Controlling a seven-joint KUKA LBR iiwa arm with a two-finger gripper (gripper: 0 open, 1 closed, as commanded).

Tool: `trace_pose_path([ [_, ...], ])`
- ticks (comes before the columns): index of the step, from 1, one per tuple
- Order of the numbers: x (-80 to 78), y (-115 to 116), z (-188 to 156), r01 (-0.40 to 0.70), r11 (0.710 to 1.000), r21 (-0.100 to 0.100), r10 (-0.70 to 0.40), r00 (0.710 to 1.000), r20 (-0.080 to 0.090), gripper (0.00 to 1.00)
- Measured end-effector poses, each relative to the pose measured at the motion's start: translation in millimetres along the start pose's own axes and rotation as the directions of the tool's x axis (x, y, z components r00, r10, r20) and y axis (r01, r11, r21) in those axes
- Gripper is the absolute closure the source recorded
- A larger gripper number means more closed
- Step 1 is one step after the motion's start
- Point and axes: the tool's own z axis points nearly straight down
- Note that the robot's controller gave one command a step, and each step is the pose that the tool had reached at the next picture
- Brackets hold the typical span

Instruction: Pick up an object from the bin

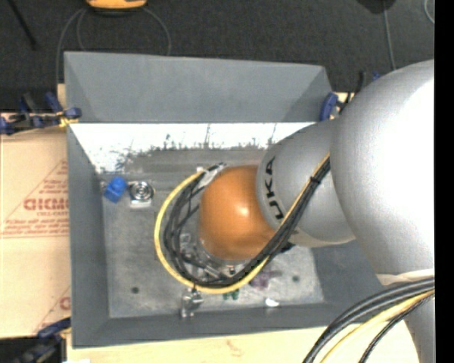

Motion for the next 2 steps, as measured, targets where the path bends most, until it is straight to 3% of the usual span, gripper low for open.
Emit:
trace_pose_path([
  [1,-5.1,-105,3,0.068,0.998,-0.001,-0.068,0.998,-0.008,0.00],
  [2,-12.4,-148,-117,-0.023,1.000,0.006,0.024,1.000,-0.013,0.00],
])
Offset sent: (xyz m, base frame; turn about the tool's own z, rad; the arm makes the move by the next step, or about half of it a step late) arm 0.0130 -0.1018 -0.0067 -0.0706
